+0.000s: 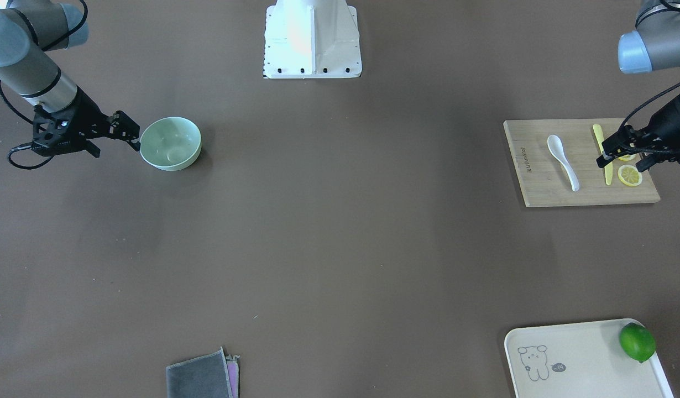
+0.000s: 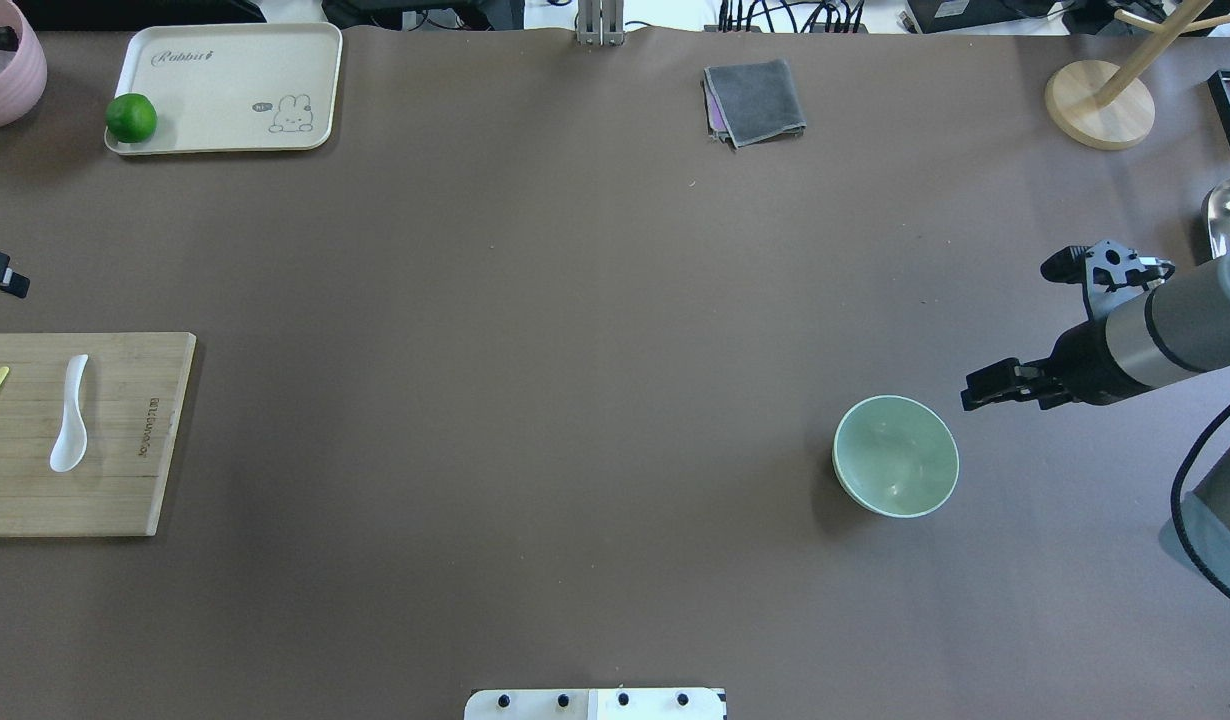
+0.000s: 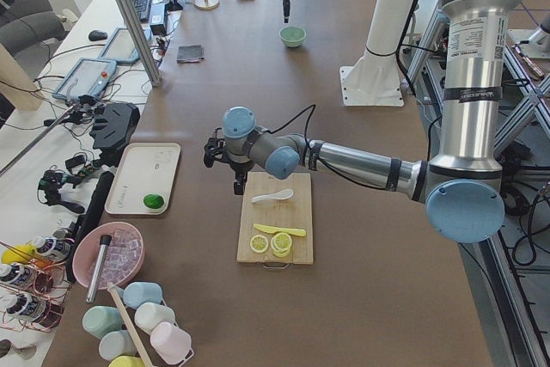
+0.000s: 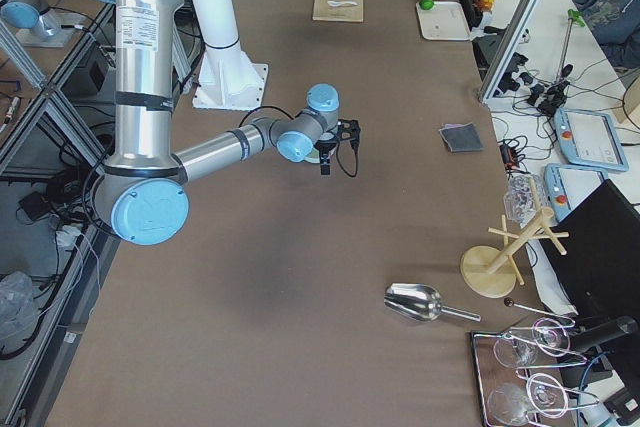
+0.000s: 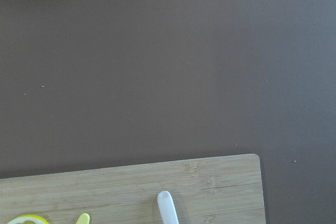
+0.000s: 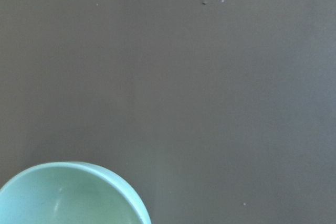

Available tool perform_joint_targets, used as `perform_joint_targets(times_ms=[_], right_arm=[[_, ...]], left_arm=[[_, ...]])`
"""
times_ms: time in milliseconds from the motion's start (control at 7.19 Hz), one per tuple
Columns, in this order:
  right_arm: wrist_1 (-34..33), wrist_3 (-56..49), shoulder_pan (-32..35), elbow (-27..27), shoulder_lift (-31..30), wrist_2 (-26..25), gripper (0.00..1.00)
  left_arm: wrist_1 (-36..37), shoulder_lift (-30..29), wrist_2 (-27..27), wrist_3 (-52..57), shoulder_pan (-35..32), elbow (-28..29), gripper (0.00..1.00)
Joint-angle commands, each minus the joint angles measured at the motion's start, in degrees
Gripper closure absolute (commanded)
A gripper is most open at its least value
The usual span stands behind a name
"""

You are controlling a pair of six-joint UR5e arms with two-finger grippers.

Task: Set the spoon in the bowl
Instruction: 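Reach the right gripper toward the pale green bowl and grasp its rim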

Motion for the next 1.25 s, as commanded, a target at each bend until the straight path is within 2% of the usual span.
perform_joint_targets(times_ms=[0,139,278,417,835,974,1113], right_arm=[[-0.1,2.1,-3.2,-0.5,0.7,-1.9,0.24],[-0.1,2.7,-3.9,-0.4,0.8,-1.9,0.33],[-0.1,3.6,-4.3,-0.2,0.8,-1.7,0.74],[0.0,3.5,-4.3,0.0,0.8,-1.4,1.0],[-0.1,3.6,-4.2,1.4,0.8,-1.0,1.0],[-0.5,3.6,-4.2,2.9,1.2,-0.1,1.0],[-0.7,5.3,-4.3,3.0,3.3,0.6,1.0]], left_arm=[[0.0,-0.1,0.1,0.0,0.2,0.3,0.03],[0.1,-0.6,0.1,0.0,0.2,0.7,0.03],[0.1,-0.7,0.1,0.0,0.2,0.7,0.03],[0.1,-0.7,0.1,0.0,0.3,1.2,0.03],[0.0,-1.7,0.2,-8.2,4.0,1.9,0.03],[0.0,-1.5,1.5,-9.3,5.3,1.9,0.05],[-0.1,-1.0,5.1,-9.4,7.4,2.1,0.07]])
